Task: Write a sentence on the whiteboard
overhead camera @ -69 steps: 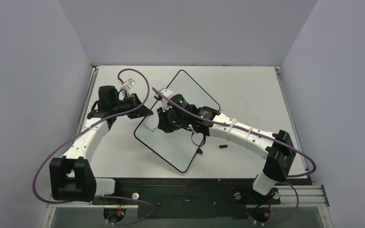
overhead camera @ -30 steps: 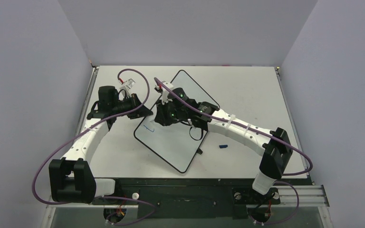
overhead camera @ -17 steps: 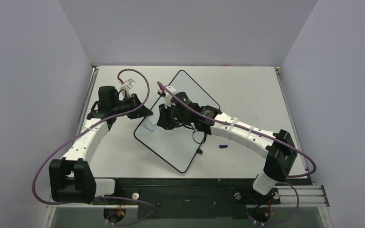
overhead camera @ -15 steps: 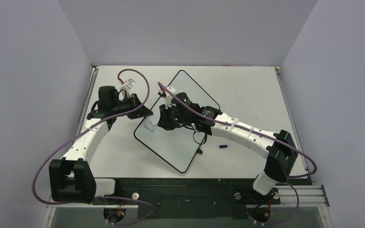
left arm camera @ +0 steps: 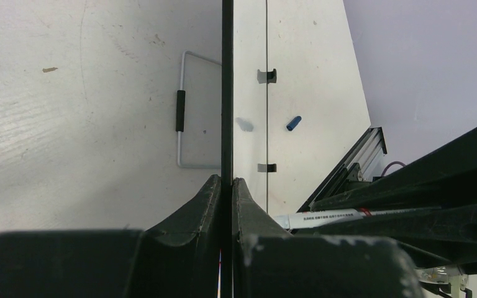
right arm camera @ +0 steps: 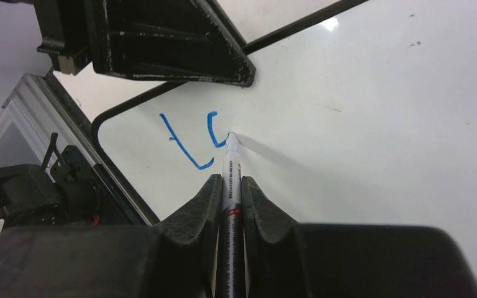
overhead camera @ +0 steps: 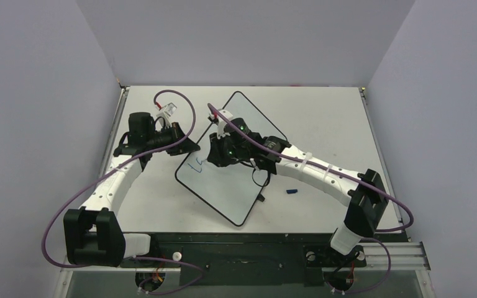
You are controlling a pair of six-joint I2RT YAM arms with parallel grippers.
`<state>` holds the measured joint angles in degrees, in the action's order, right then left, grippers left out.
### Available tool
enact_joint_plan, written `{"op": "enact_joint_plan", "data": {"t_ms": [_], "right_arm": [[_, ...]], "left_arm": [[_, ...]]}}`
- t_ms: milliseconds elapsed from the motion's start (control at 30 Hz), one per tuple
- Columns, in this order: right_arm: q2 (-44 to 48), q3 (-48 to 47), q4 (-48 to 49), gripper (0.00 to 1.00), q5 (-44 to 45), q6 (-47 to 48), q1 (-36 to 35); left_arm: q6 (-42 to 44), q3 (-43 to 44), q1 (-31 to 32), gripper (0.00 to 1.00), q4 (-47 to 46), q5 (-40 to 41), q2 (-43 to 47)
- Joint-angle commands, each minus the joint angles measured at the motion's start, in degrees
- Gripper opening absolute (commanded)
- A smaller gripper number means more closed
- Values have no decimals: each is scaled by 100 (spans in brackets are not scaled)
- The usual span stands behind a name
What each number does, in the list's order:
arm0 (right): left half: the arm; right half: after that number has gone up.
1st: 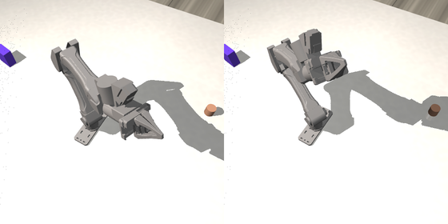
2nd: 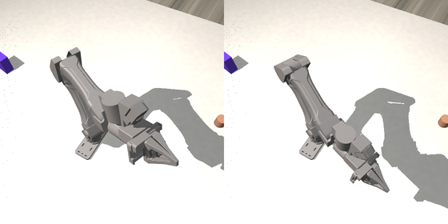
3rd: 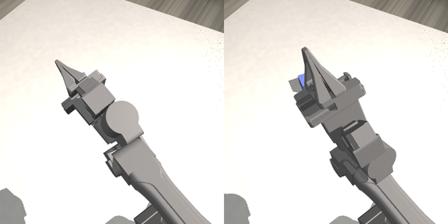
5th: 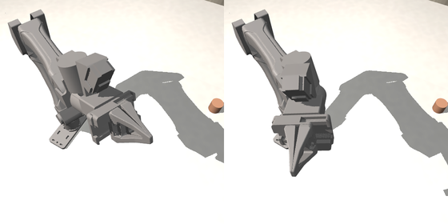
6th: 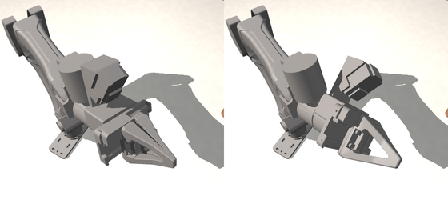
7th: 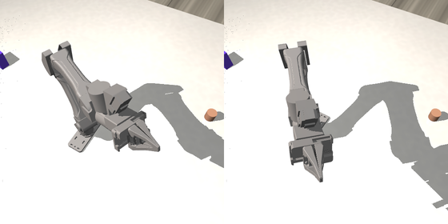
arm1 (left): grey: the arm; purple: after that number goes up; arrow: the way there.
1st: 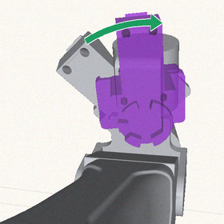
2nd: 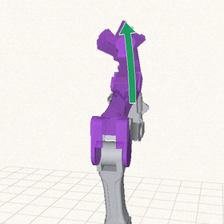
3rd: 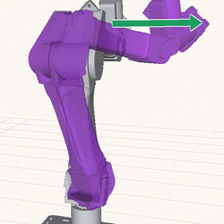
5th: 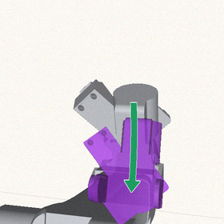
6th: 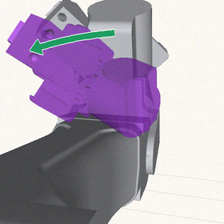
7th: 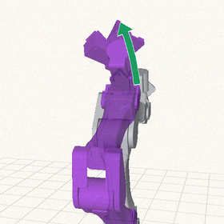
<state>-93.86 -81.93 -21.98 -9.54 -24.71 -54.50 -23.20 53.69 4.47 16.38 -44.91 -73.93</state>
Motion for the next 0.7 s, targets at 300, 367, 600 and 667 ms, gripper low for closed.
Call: {"op": "enact_joint_plan", "data": {"t_ms": [300,367,600,667], "right_arm": [[-370,-723,-86,0,56,-13,44],[-387,-758,-87,0,-8,-12,25],[-365,-780,-83,0,-86,-16,-51],[-342,-746,-80,0,-80,-16,-52]], "left_arm": [[203,90,45,0,-311,-45,251],[204,92,45,0,-315,-45,246],[205,97,44,0,-311,-44,249],[203,95,43,0,-311,-45,253]]}}
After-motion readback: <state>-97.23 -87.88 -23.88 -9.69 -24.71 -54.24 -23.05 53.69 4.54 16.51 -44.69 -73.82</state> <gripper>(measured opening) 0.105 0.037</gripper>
